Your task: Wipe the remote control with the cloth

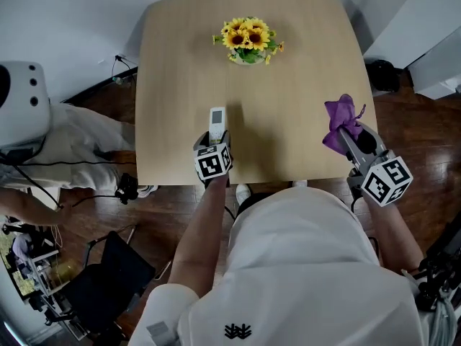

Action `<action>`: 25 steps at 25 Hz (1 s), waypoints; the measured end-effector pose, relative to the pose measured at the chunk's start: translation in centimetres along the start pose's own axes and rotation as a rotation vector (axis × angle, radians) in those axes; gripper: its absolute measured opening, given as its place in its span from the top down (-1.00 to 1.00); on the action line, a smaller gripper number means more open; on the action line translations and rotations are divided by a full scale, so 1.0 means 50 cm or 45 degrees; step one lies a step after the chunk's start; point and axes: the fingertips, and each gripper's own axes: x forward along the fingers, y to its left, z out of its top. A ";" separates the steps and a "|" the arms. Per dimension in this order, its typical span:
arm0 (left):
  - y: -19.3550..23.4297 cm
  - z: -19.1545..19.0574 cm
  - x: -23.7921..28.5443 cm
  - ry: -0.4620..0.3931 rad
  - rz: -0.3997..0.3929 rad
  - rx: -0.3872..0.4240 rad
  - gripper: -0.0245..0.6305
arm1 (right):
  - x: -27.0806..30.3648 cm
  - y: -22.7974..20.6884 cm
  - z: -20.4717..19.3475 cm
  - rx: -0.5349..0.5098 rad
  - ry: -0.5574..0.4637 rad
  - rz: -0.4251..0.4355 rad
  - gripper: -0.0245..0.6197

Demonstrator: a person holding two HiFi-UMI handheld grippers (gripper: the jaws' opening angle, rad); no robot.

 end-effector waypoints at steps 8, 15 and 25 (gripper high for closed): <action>0.022 -0.045 0.060 0.083 0.059 0.019 0.08 | -0.022 -0.034 -0.011 -0.013 0.026 0.000 0.54; 0.019 -0.088 0.084 0.146 0.061 -0.002 0.07 | -0.053 -0.048 -0.010 -0.003 0.011 -0.009 0.54; 0.021 -0.090 0.075 0.164 0.062 0.043 -0.05 | -0.075 -0.049 -0.018 0.013 0.001 0.000 0.54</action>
